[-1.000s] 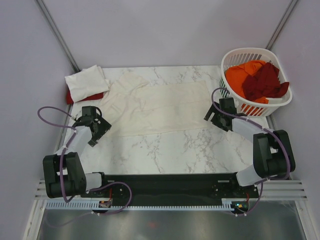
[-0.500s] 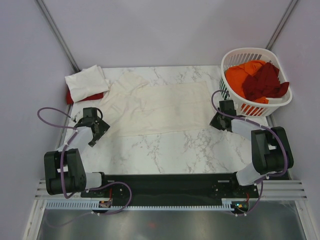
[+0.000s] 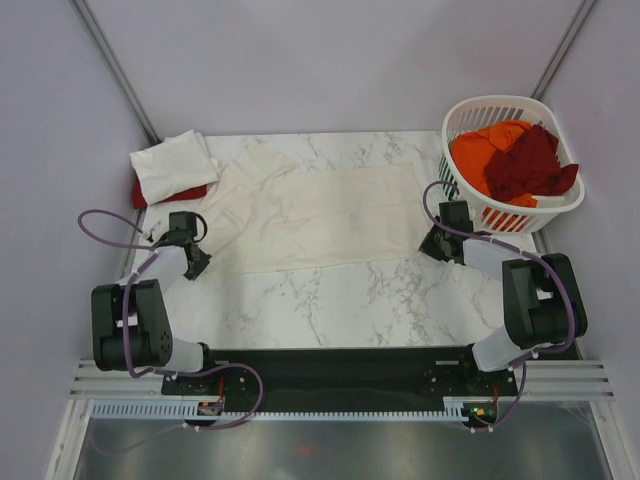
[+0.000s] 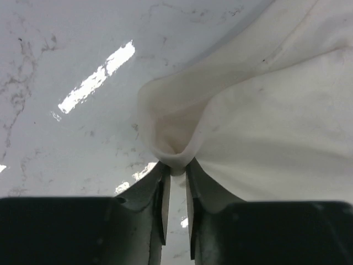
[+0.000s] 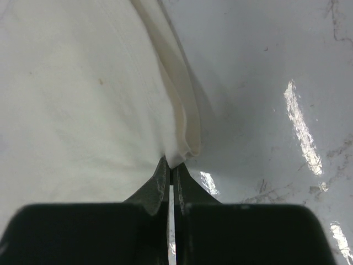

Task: Fold and stack the t-shirts
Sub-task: Fold the tshirt

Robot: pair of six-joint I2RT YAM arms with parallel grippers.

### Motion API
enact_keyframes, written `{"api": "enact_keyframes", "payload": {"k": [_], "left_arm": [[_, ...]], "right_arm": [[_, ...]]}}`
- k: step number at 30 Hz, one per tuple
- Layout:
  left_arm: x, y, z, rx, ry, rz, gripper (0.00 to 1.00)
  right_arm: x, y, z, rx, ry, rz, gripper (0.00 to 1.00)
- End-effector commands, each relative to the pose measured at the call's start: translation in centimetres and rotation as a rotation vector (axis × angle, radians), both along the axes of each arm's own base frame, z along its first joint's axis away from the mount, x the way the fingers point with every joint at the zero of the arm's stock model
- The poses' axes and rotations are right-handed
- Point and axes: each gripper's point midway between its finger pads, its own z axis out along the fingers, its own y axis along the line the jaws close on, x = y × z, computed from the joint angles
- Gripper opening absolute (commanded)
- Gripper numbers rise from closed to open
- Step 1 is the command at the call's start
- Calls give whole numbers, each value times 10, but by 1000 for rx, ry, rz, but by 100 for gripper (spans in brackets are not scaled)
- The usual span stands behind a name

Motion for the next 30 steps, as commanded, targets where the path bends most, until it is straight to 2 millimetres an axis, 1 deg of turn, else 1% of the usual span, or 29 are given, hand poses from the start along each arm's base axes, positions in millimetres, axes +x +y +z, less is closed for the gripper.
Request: {"api": "enact_keyframes", "payload": {"k": [1,2,3,7,9,10,11,12,13,14,15,16,17,18,19,20,21,23,24,25,26,27,28,29,30], "left_arm": [[28,10,13,51,-59,21,19],[34,11,16,52,-69,18,10],[35,10,15,45,-64,12,2],[38,4,19,20,-79,-16,2],[36,-1,26,-1,-115,-19,2],[34,-4,30,-15,-131,-23,2],[32,-7,38,-28,-163,-28,2],[30,-14,42,-61,-177,-44,2],[27,-18,45,-78,-185,-51,2],[19,-22,46,-97,-173,-58,2],[17,-28,57,-118,-202,-78,2],[14,-30,62,-128,-207,-91,2],[5,-34,64,-138,-189,-104,2],[3,-39,74,-158,-218,-125,2],[-2,-43,77,-172,-221,-134,2],[-9,-51,78,-212,-213,-149,2],[-13,-56,87,-229,-244,-166,2],[-21,-64,90,-265,-253,-186,2],[-30,-70,90,-290,-240,-201,2],[-35,-72,97,-291,-265,-214,2],[-42,-74,98,-296,-262,-222,2],[-50,-78,98,-310,-250,-221,2],[-52,-83,108,-321,-294,-243,2],[-55,-91,111,-359,-307,-263,2],[-58,-94,114,-371,-313,-267,2]], "right_arm": [[3,3,6,18,-28,15,0],[3,3,6,20,-27,13,0],[3,4,6,20,-27,17,0],[1,3,11,22,-36,11,0],[-1,1,13,15,-38,0,0],[-2,0,18,17,-49,-8,0],[-4,0,20,18,-54,-11,0],[-6,-1,23,20,-54,-18,0],[-8,-2,31,29,-74,-23,0],[-10,-1,34,36,-78,-23,0],[-15,1,37,49,-69,-13,0],[-16,3,49,63,-92,9,0],[-19,3,53,66,-92,17,0],[-26,3,63,67,-104,23,0],[-31,1,65,67,-108,23,0],[-36,1,68,65,-109,25,0],[-42,0,75,68,-118,24,0],[-53,0,75,80,-105,20,0],[-60,-1,78,83,-98,24,0],[-65,-2,77,87,-89,21,0],[-74,-4,74,81,-57,18,0],[-79,-5,78,79,-65,16,0],[-83,-9,77,77,-58,4,0],[-87,-11,77,74,-53,-5,0],[-96,-15,80,71,-48,-16,0]]}}
